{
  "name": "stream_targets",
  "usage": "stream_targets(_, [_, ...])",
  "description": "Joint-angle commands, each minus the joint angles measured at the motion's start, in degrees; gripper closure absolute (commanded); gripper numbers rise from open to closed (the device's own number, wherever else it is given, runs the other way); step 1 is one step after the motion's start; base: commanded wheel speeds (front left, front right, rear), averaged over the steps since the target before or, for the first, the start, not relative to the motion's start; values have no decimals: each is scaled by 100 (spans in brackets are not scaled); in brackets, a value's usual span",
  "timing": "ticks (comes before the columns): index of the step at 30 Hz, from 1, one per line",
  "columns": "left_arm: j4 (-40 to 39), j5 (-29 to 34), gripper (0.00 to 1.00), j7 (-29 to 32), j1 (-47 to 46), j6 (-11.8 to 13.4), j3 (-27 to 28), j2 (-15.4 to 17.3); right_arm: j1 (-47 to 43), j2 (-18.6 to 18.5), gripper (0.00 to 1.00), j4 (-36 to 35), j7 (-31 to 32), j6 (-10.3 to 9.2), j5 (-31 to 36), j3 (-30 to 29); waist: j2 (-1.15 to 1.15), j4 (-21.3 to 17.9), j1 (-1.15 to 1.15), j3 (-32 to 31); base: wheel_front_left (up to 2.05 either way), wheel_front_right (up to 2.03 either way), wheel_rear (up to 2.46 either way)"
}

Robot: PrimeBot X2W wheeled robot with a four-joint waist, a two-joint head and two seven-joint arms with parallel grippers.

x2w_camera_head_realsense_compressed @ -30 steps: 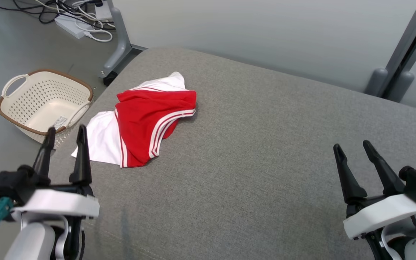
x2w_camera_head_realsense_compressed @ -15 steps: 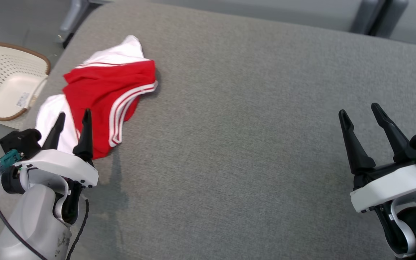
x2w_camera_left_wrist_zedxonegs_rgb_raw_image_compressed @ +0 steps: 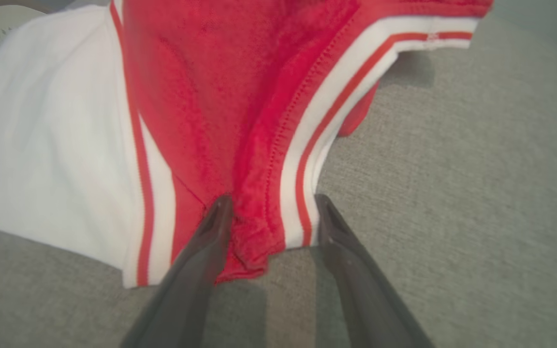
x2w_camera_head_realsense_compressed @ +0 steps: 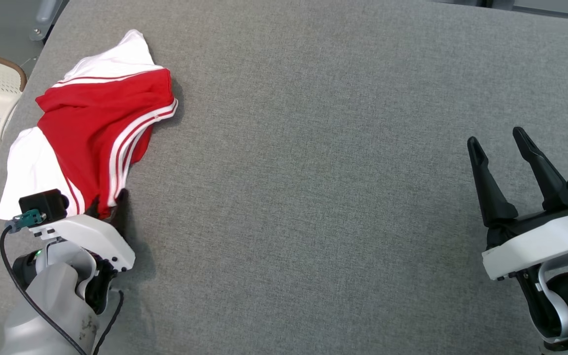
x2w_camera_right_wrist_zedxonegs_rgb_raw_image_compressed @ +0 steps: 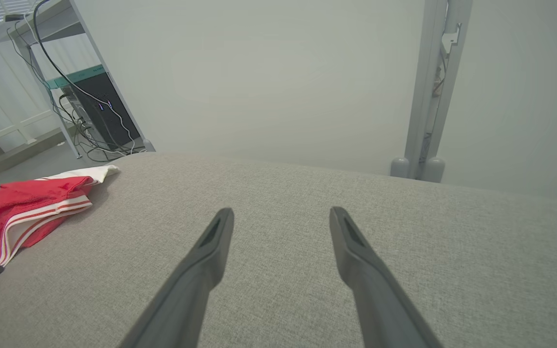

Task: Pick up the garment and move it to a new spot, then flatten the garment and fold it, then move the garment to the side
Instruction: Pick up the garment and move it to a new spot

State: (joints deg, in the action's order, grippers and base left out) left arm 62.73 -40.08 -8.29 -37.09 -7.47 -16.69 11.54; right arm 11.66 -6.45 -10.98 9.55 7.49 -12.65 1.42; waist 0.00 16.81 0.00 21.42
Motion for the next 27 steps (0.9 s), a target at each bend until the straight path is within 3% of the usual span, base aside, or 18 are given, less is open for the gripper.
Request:
stream_targets(1, [168,-40,100,50,43,8,-86,-12,67,-18,0,5,-41,1,-40,-4,0,0,0,-40,0,0,0])
stream_targets(11, [-190,88,100,-669,-41,72,27,447,-140,49,0,171,-225,1,-86,-61,0,-126,0,-569,0,0,0])
stream_targets(18, [-2359,721,100,-677,804,725,744,845,-305,159,0,267,-393,1,-150,-39,0,-455,0,-1000,0,0,0])
stream_targets(27, [-5239,1148,100,-519,2849,1707,1044,843,-608,161,0,381,-519,1,-55,-31,0,-1138,0,-1439,0,0,0])
